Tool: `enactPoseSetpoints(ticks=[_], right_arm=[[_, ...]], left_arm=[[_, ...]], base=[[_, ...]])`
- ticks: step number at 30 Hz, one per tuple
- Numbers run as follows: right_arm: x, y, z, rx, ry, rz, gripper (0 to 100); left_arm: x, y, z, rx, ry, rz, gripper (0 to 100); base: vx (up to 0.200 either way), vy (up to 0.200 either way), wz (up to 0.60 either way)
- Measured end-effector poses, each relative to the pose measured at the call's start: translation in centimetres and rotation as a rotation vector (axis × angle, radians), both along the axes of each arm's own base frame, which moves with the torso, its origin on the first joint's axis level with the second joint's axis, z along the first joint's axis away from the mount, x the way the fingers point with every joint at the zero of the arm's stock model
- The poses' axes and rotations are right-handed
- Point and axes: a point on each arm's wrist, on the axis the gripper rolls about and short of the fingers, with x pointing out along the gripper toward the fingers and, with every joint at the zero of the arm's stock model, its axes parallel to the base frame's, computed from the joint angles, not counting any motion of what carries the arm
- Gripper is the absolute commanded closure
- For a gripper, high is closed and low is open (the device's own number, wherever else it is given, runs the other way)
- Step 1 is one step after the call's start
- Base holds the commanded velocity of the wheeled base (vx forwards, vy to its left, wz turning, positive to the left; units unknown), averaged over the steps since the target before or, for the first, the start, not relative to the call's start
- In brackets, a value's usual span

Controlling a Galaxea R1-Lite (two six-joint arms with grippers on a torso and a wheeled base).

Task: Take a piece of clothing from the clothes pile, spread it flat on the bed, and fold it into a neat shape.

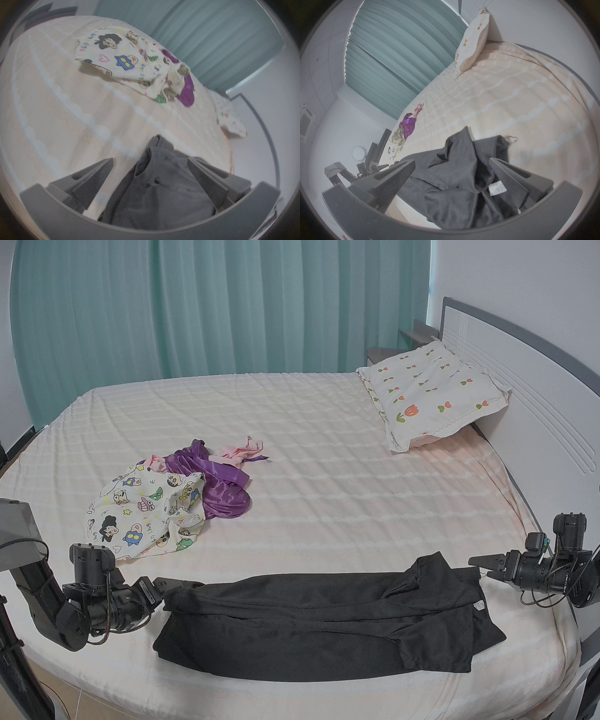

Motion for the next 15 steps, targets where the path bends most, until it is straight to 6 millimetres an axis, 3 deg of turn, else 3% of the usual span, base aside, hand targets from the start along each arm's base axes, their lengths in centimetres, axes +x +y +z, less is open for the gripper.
enactPoseSetpoints(ticks=[6,15], right_arm=[[1.0,1.8,0.9,-0.005,-0.006,-0.036,0],[3.3,4.5,-1.6,-0.063,0.059,-0.054,0]], left_arm=[[0.2,0.3,1.1,-0.173,-0.048,0.145,0],[0.0,0.5,1.3,-0.255,-0.059,0.216,0]], base=[[0.000,0.000,0.00],[0.000,0.000,0.00]])
